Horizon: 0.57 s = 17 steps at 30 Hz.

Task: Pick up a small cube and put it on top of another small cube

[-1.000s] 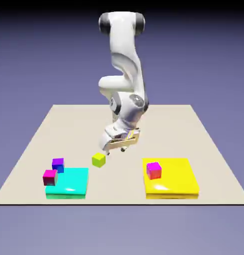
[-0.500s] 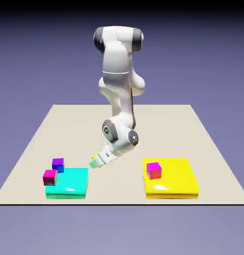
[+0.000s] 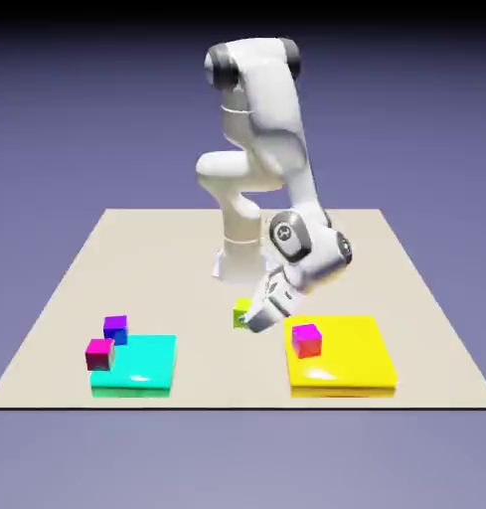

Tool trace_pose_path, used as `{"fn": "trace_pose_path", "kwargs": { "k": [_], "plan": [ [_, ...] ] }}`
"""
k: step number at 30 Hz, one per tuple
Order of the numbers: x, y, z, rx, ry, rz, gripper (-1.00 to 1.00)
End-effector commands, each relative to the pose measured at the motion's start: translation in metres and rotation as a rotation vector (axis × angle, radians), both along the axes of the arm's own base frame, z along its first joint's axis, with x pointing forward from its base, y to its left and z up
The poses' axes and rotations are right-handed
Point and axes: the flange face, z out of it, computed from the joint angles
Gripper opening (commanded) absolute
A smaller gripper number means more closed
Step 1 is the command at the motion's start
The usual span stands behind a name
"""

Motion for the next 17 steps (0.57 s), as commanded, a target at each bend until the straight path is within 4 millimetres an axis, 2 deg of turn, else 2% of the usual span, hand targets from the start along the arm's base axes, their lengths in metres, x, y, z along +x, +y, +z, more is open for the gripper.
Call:
{"fn": "trace_pose_path", "kwargs": {
  "k": [1, 7, 9, 12, 13, 14, 17],
  "plan": [
    [0.004, 0.017, 0.007, 0.000, -0.002, 0.044, -1.00],
    [0.010, 0.120, 0.058, 0.010, -0.007, 0.284, -1.00],
    [0.010, 0.121, 0.059, 0.010, -0.007, 0.286, -1.00],
    [0.017, 0.086, 0.004, 0.010, -0.007, 0.286, -1.00],
    [0.017, 0.086, 0.004, 0.010, -0.007, 0.286, 1.00],
    [0.017, 0.086, 0.004, 0.010, -0.007, 0.286, 1.00],
    [0.010, 0.121, 0.059, 0.010, -0.007, 0.286, 1.00]
  ]
}}
